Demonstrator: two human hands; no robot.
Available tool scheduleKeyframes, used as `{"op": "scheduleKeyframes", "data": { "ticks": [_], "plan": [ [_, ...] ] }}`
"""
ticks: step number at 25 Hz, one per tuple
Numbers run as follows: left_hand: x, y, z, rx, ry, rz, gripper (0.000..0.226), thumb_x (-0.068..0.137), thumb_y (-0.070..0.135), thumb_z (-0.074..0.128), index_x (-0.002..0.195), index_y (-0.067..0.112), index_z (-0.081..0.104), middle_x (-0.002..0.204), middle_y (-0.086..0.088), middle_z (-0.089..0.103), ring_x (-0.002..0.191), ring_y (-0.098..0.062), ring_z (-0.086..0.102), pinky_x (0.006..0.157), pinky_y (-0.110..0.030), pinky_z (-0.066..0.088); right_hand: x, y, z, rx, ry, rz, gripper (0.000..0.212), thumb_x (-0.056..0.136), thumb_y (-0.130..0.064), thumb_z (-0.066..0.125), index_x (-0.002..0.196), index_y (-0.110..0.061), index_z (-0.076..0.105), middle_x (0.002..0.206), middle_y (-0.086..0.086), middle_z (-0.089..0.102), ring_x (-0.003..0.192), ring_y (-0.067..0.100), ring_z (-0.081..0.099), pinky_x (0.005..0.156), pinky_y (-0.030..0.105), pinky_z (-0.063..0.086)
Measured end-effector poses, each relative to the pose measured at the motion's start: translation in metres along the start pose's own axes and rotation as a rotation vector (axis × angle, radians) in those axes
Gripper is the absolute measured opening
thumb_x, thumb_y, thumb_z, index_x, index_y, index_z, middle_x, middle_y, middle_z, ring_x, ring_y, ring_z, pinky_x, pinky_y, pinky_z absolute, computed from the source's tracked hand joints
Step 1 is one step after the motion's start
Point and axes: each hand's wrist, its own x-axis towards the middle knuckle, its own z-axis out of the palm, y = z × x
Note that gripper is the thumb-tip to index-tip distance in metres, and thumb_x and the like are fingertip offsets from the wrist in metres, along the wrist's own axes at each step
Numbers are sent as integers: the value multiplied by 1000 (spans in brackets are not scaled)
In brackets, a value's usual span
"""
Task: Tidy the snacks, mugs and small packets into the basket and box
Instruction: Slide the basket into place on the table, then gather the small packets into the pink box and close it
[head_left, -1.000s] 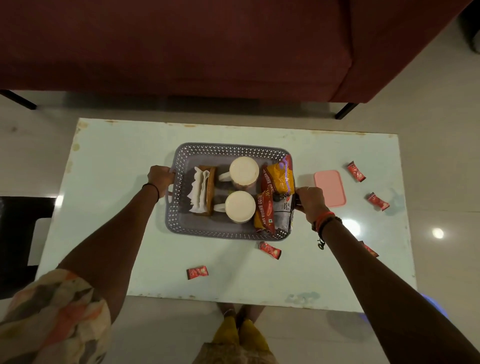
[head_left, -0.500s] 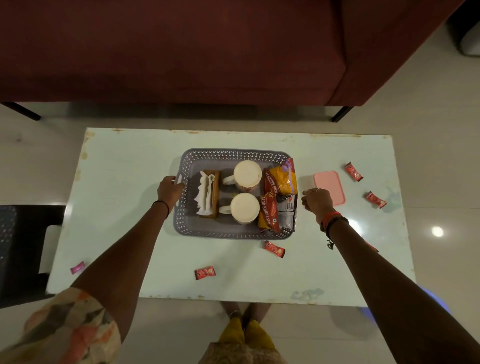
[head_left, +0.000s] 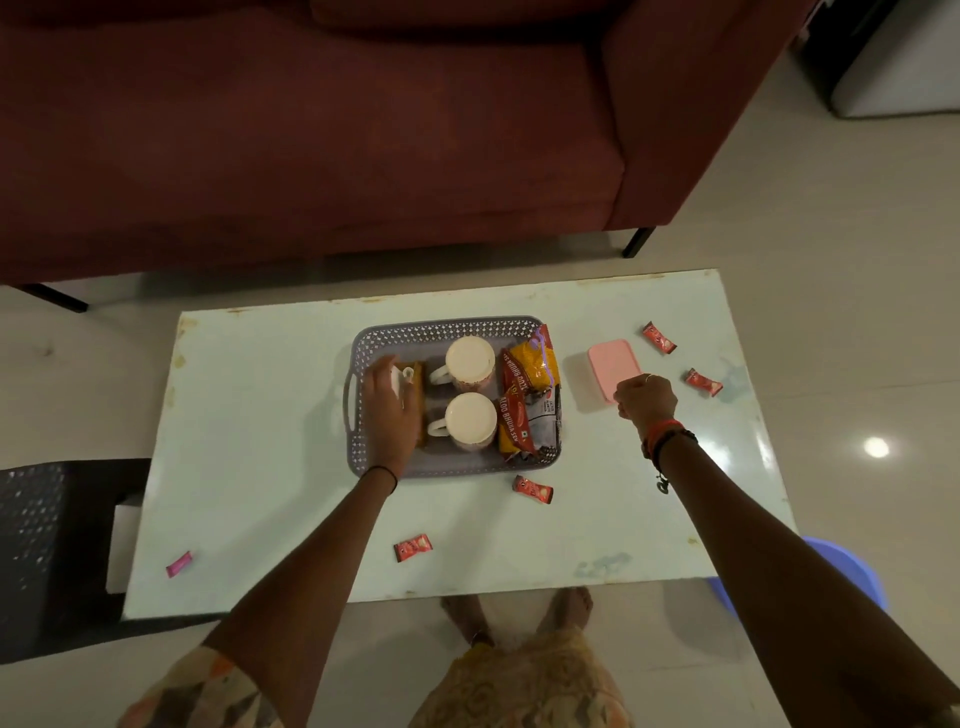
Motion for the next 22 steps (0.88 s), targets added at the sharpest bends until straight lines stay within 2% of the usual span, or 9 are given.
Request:
{"op": "scheduleKeyframes", "data": {
  "ticks": [4, 6, 9, 10, 12, 14, 17, 20, 22],
  "plan": [
    [-28, 63, 51, -8, -126, 176, 32, 91, 12, 53, 123, 7, 52, 125, -12, 56, 115, -19, 49, 100, -22, 42, 13, 13, -19, 50, 68, -16, 10, 86, -1, 50, 81, -6, 58, 82, 16, 60, 83, 25, 57, 89, 39, 52],
    [-42, 91, 78, -53, -251, 205, 32, 93, 16, 51, 124, 9, 50, 129, -9, 53, 120, -18, 48, 102, -26, 43, 21, 14, -31, 53, 60, -24, 11, 86, 1, 50, 83, -7, 58, 83, 14, 59, 85, 23, 55, 87, 38, 52],
    [-51, 120, 126, -38, -399, 254, 38, 93, 18, 52, 130, 8, 45, 135, -9, 47, 127, -21, 45, 108, -34, 41, 40, 21, -48, 61, 32, -56, 21, 83, 7, 50, 95, -1, 66, 88, 12, 59, 85, 20, 53, 61, 17, 45],
    [-53, 128, 143, -26, -437, 227, 44, 92, 18, 53, 133, 8, 41, 138, -10, 44, 129, -21, 44, 108, -34, 40, 47, 23, -51, 45, 19, -88, 24, 83, 9, 50, 99, 2, 66, 91, 13, 62, 85, 22, 55, 53, 12, 40],
    [-58, 140, 176, -47, -462, 36, 59, 90, 19, 58, 140, 4, 31, 143, -14, 36, 129, -25, 44, 106, -33, 40, 60, 25, -52, 20, -18, -160, 23, 85, 9, 50, 103, 5, 65, 104, 18, 67, 93, 30, 62, 50, 8, 37],
    [-62, 150, 210, -108, -433, -249, 74, 87, 20, 63, 143, 0, 20, 144, -19, 29, 130, -30, 40, 105, -33, 36, 79, 26, -52, -27, -69, -229, 24, 89, 9, 47, 105, 4, 64, 110, 21, 68, 102, 33, 64, 59, 5, 40],
    [-62, 152, 251, -191, -396, -502, 89, 81, 22, 70, 145, -3, 13, 147, -22, 22, 134, -36, 34, 108, -38, 34, 105, 21, -48, -112, -169, -314, 31, 89, 11, 45, 113, 2, 61, 118, 20, 65, 108, 31, 62, 82, 23, 47],
    [-53, 144, 277, -155, -369, -518, 102, 74, 26, 78, 147, 2, 11, 151, -20, 19, 139, -35, 27, 112, -44, 32, 131, 14, -36, -339, -334, -459, 49, 90, 4, 54, 137, -4, 47, 139, 18, 50, 129, 30, 48, 109, 37, 41],
    [-48, 136, 284, -100, -383, -425, 113, 66, 29, 83, 147, 5, 9, 153, -18, 19, 141, -32, 23, 114, -45, 29, 144, 10, -28, -532, -417, -538, 61, 90, -4, 58, 146, -7, 33, 144, 18, 41, 134, 33, 41, 112, 40, 37]
  ]
}}
